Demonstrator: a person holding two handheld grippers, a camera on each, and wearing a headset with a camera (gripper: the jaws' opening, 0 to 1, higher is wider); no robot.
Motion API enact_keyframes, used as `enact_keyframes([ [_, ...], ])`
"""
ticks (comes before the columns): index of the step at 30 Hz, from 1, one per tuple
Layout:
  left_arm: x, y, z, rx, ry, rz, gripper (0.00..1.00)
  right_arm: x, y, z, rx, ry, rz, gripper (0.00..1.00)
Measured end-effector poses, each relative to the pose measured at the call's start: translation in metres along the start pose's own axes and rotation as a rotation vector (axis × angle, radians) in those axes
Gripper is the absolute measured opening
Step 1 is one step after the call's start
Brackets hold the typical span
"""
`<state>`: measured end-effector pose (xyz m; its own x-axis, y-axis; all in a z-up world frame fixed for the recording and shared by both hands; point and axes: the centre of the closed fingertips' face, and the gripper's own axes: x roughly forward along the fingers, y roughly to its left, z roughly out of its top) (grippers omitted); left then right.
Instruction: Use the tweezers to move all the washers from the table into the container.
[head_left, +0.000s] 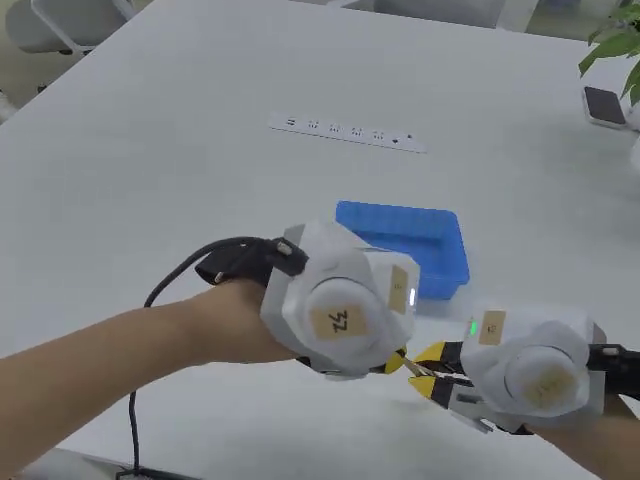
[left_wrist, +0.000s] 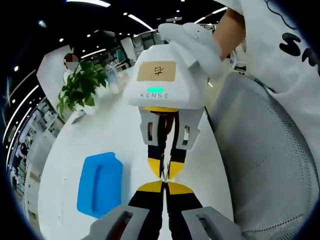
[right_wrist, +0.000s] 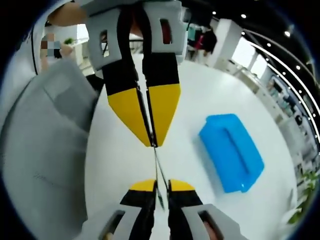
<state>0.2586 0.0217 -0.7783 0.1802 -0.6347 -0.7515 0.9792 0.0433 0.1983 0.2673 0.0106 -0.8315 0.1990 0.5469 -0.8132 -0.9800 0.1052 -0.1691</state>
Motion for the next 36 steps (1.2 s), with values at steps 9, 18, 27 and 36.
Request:
enact_keyframes([
  [9,0.021,-0.001,-0.046,-0.079,0.075,-0.031,0.0,0.023,0.003,-0.007,-0.019,0.029,0.023,0.05],
  [18,0.04,-0.004,-0.072,-0.147,0.127,-0.065,0.0,0.027,-0.003,-0.009,0.07,-0.023,-0.023,0.14],
  [27,0.046,-0.002,-0.08,-0.138,0.174,-0.035,0.0,-0.001,-0.004,0.001,0.3,-0.14,-0.069,0.19],
  [36,0.041,0.004,-0.084,-0.332,0.152,0.075,0.17,-0.042,0.0,0.011,0.634,-0.293,-0.189,0.24],
])
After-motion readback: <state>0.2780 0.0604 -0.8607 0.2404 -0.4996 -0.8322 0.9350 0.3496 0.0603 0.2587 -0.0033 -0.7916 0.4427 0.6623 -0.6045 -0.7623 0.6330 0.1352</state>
